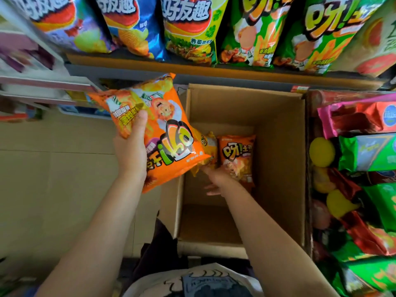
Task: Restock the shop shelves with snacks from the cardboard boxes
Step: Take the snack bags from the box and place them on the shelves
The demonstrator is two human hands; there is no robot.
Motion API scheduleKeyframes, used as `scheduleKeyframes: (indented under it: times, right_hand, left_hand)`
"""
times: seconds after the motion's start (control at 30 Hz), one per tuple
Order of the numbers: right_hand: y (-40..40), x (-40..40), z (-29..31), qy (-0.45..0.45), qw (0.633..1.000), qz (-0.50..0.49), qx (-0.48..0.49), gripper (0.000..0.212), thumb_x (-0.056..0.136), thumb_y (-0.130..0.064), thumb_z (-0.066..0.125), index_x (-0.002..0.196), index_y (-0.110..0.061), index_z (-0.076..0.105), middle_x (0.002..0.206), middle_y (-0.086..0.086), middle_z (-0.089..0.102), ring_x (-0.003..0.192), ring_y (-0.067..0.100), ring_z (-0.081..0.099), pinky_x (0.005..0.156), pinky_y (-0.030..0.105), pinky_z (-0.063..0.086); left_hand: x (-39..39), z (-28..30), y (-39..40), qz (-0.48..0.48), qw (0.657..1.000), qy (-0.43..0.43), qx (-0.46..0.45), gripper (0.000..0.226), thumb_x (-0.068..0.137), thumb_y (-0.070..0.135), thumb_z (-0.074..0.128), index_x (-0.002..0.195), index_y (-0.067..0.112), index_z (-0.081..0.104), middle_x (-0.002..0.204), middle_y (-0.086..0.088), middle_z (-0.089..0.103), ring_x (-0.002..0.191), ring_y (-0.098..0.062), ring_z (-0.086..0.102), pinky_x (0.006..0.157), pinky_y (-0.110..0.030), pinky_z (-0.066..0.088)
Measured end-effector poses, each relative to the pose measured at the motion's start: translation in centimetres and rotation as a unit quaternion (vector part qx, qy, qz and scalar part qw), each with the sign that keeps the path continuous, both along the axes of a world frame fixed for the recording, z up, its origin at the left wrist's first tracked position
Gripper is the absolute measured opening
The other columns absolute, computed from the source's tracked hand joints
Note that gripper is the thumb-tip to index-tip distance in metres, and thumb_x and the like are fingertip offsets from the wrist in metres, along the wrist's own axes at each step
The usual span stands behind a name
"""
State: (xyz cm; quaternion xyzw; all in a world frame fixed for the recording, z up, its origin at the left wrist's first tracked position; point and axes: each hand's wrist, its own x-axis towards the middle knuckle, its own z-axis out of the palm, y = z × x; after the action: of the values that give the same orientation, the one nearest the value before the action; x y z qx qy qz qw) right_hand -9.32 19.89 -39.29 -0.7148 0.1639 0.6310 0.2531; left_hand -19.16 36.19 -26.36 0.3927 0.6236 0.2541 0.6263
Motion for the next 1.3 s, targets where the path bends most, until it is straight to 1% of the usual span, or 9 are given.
scheduleKeyframes:
  times: [0.17, 0.3, 0.53, 0.63, 0.7, 0.87, 1.0, 1.13, 1.3]
  right_hand:
    - [1.3, -2.2, -2.2, 0.061, 0.989, -0.138, 0.006, 0.024, 0.102, -0.037, 0.049, 0.115, -0.017, 0.051, 0.096, 0.006, 0.063, 0.091, 0.024, 0.066, 0.083, 0.041, 0.052]
    - [2.1, -1.3, -2.4, -0.012, 0.983, -0.184, 0.005, 0.011, 0.103, -0.019, 0.047, 0.109, -0.016, 0.055, 0.082, 0.002, 0.058, 0.064, 0.014, 0.057, 0.059, 0.032, 0.052]
    - [0.8, 2.8, 4.1, -0.317, 0.938, -0.062, 0.127, 0.014, 0.089, -0.013, 0.062, 0.080, -0.007, 0.072, 0.087, 0.006, 0.063, 0.082, 0.016, 0.057, 0.075, 0.031, 0.044]
    - [0.0, 4.1, 10.3, -0.352, 0.917, -0.063, 0.177, 0.017, 0.088, -0.018, 0.066, 0.073, -0.017, 0.075, 0.127, -0.004, 0.057, 0.115, 0.010, 0.051, 0.098, 0.034, 0.040]
    - [-0.4, 4.9, 14.7, -0.345, 0.905, -0.086, 0.232, 0.015, 0.087, -0.023, 0.066, 0.079, -0.023, 0.078, 0.132, -0.007, 0.062, 0.122, 0.014, 0.056, 0.104, 0.040, 0.045]
    - [-0.4, 7.4, 25.2, -0.385, 0.848, -0.162, 0.327, 0.017, 0.091, -0.005, 0.059, 0.082, -0.002, 0.074, 0.083, 0.004, 0.068, 0.081, 0.010, 0.065, 0.072, 0.026, 0.052]
    - [1.1, 9.3, 31.7, -0.214, 0.846, -0.286, 0.397, 0.026, 0.094, -0.017, 0.045, 0.069, -0.016, 0.052, 0.069, 0.004, 0.057, 0.067, 0.022, 0.058, 0.065, 0.031, 0.048]
    - [4.6, 8.9, 33.8, -0.161, 0.863, -0.309, 0.366, 0.037, 0.090, -0.014, 0.039, 0.054, -0.018, 0.049, 0.054, 0.003, 0.053, 0.051, 0.021, 0.056, 0.061, 0.027, 0.044]
    - [7.7, 8.5, 32.6, -0.204, 0.882, -0.333, 0.264, 0.040, 0.094, -0.006, 0.042, 0.056, -0.014, 0.033, 0.036, 0.002, 0.039, 0.029, 0.017, 0.041, 0.038, 0.015, 0.034]
  left_hand:
    - [-0.7, -0.5, -0.8, -0.034, 0.999, 0.008, -0.019, 0.048, 0.078, 0.062, 0.072, 0.113, 0.030, 0.065, 0.099, 0.012, 0.076, 0.087, -0.007, 0.074, 0.077, -0.030, 0.060]
    - [-1.0, -0.4, -1.0, -0.056, 0.998, 0.014, -0.016, 0.049, 0.079, 0.062, 0.071, 0.116, 0.030, 0.064, 0.104, 0.010, 0.076, 0.090, -0.010, 0.074, 0.080, -0.032, 0.061]
    - [-1.8, 0.8, -0.4, -0.085, 0.996, 0.016, -0.009, 0.045, 0.080, 0.060, 0.071, 0.114, 0.033, 0.063, 0.104, 0.012, 0.075, 0.090, -0.009, 0.074, 0.075, -0.029, 0.061]
    - [-2.0, 2.0, 0.1, -0.129, 0.992, 0.017, -0.002, 0.050, 0.079, 0.059, 0.072, 0.119, 0.030, 0.064, 0.104, 0.011, 0.075, 0.088, -0.010, 0.074, 0.068, -0.025, 0.059]
    - [-2.1, 3.2, 0.6, -0.149, 0.989, 0.018, 0.013, 0.048, 0.078, 0.056, 0.074, 0.118, 0.030, 0.064, 0.104, 0.011, 0.074, 0.089, -0.009, 0.072, 0.069, -0.025, 0.056]
    - [-2.3, 6.5, 2.9, -0.179, 0.975, 0.060, 0.115, 0.049, 0.075, 0.057, 0.079, 0.115, 0.036, 0.062, 0.100, 0.019, 0.069, 0.092, -0.003, 0.066, 0.074, -0.026, 0.050]
    - [-1.9, 9.8, 5.3, -0.212, 0.955, 0.109, 0.178, 0.056, 0.069, 0.066, 0.079, 0.110, 0.031, 0.059, 0.094, 0.017, 0.064, 0.083, -0.011, 0.063, 0.073, -0.028, 0.050]
    - [-1.3, 13.3, 6.2, -0.257, 0.959, 0.008, 0.119, 0.042, 0.074, 0.048, 0.083, 0.105, 0.028, 0.063, 0.095, 0.008, 0.071, 0.072, -0.005, 0.072, 0.056, -0.028, 0.059]
    - [-1.8, 14.6, 5.6, -0.318, 0.946, -0.033, 0.054, 0.039, 0.076, 0.052, 0.076, 0.107, 0.030, 0.069, 0.096, 0.008, 0.076, 0.088, -0.012, 0.071, 0.069, -0.025, 0.050]
